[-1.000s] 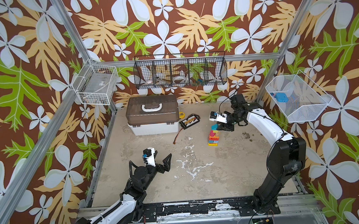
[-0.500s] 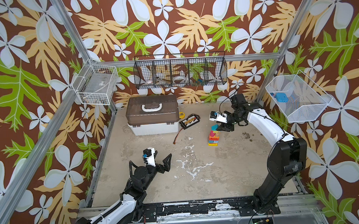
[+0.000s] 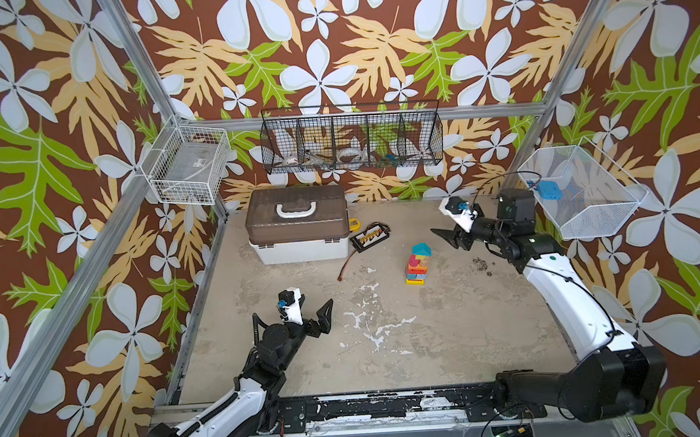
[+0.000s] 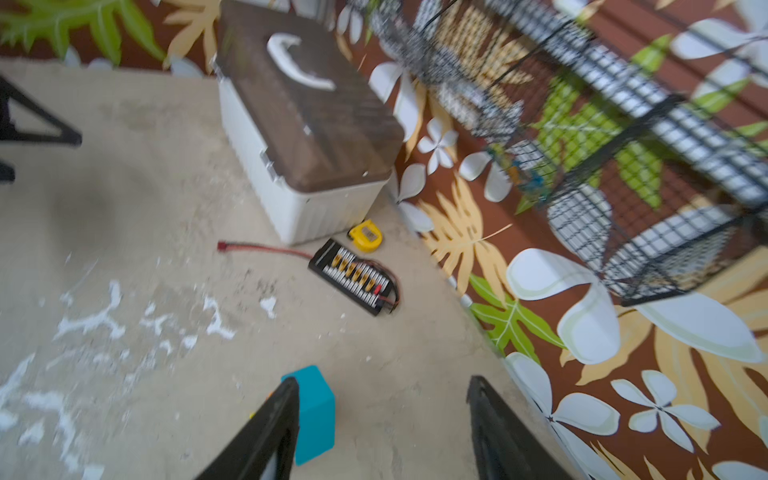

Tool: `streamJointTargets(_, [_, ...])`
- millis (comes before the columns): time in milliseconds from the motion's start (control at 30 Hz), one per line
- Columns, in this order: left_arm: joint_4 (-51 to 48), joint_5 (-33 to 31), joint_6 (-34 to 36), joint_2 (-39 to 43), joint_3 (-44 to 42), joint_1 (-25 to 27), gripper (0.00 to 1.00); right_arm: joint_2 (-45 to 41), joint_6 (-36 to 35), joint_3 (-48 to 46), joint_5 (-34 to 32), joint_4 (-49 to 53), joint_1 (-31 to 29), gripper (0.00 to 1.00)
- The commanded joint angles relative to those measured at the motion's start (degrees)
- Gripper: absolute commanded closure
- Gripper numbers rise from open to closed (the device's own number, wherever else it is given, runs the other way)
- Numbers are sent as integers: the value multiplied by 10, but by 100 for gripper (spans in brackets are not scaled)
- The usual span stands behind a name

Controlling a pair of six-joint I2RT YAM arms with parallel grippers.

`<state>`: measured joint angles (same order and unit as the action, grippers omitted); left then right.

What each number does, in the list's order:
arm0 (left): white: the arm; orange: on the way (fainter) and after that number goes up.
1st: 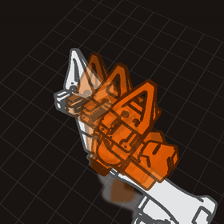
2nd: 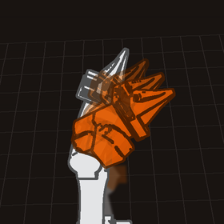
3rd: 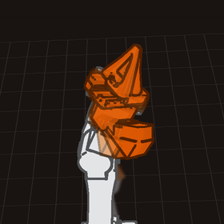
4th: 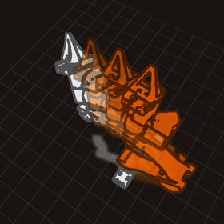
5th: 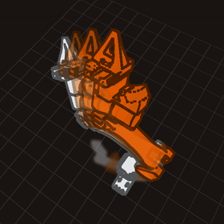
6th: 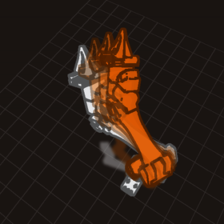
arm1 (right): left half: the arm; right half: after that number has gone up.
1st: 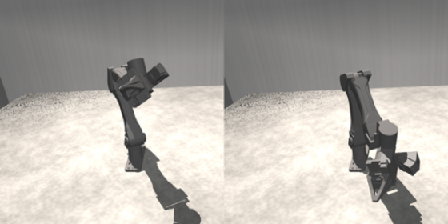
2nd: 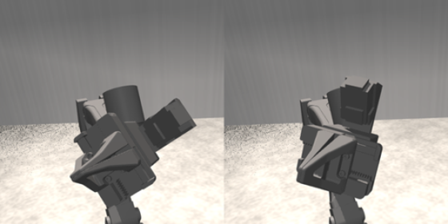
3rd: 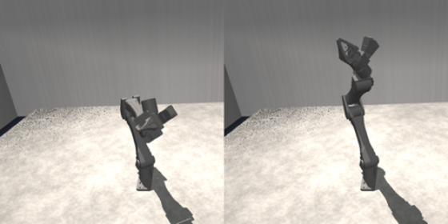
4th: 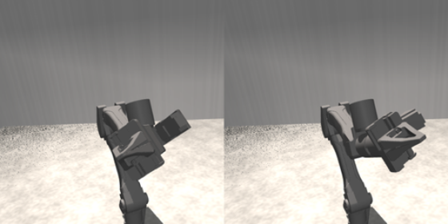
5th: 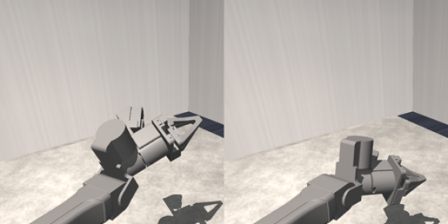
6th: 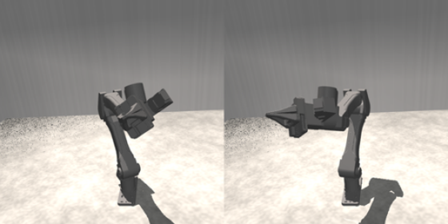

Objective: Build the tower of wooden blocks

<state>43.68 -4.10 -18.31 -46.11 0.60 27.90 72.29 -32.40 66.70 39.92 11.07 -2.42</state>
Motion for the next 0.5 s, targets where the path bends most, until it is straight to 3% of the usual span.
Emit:
streamJointTargets(0, [-13,-55,-15,13,3,-1,0,-55,247,-66,-139,-200,4,31])
streamJointTargets(100, [-24,-85,-19,38,-4,0,0,-126,347,-143,-285,-230,26,29])
streamJointTargets(233, [-39,-129,-23,84,-17,0,0,-242,468,-297,-397,-301,79,15])
streamJointTargets(367, [-63,-195,-24,139,-28,0,0,-326,489,-432,-478,-358,93,9])
streamJointTargets(467, [-80,-252,-12,175,-29,-1,0,-323,483,-501,-486,-399,93,9])
